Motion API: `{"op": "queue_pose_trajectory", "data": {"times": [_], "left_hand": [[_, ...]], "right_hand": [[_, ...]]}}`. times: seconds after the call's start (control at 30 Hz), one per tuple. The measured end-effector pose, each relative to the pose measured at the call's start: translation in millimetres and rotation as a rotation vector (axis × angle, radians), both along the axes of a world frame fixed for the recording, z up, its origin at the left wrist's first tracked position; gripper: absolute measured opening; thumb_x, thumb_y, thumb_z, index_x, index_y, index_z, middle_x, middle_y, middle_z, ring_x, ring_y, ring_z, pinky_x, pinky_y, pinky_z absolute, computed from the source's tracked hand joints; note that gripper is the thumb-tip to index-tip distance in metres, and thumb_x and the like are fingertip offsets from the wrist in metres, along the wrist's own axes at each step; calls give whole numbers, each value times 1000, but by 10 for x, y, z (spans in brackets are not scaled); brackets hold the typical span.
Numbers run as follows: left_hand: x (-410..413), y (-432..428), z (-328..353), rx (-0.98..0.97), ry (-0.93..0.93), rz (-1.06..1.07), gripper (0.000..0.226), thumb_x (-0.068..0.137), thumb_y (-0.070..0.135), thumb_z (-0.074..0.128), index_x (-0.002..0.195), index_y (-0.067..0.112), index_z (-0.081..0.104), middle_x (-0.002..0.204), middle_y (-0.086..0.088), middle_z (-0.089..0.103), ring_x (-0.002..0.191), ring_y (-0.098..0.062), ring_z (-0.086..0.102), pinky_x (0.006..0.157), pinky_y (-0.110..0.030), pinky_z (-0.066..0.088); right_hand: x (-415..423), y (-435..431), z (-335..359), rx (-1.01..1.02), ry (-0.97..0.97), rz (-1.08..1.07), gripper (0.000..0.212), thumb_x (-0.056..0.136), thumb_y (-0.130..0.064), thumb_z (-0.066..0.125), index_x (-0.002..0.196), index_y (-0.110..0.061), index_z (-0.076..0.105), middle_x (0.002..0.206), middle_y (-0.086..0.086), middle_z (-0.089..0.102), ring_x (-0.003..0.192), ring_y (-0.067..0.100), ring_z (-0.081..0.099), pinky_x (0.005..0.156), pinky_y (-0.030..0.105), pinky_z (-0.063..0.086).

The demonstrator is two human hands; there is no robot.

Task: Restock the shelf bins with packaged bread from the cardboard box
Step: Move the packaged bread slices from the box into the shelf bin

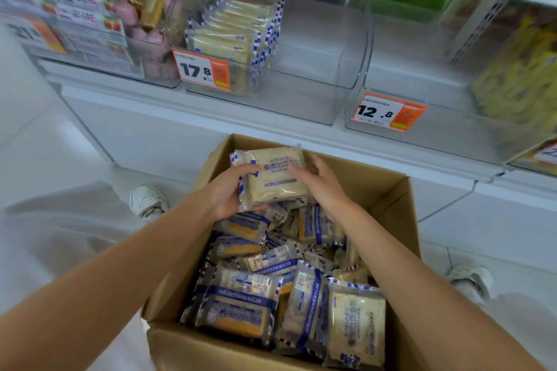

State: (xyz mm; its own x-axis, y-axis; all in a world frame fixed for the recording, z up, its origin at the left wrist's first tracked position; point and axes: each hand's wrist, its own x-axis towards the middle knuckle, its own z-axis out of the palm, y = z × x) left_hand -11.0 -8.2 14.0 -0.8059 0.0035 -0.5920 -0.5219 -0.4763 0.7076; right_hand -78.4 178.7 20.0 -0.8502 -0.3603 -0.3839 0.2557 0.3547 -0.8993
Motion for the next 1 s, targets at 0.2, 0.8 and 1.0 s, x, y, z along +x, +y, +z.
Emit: {"op": "queue_pose_trajectory", "data": {"times": [0.2,0.8,1.0], "left_hand": [[-96,-158,456,-363,176,79,21,94,12,60,113,4,61,109,-21,70,75,-20,71,61,-34,59],[-1268,-1532,1845,-619,412,90,52,79,16,69,126,30,49,107,-16,60,77,-23,57,64,-35,45],[-1383,-1765,1737,-685,436,13,12,95,12,63,102,20,61,89,-5,61,77,-19,53,69,-33,42]], "right_hand": [[-140,-210,364,-205,-135,31,56,76,-32,81,124,-9,63,110,9,73,106,28,68,101,47,49],[-1175,-1435,1389,-251,473,-20,38,87,-14,73,122,-11,60,108,0,71,95,15,69,77,24,56],[-1462,-1188,1460,-341,301,-111,31,84,0,70,112,-10,62,106,7,70,88,19,68,70,29,55]]}}
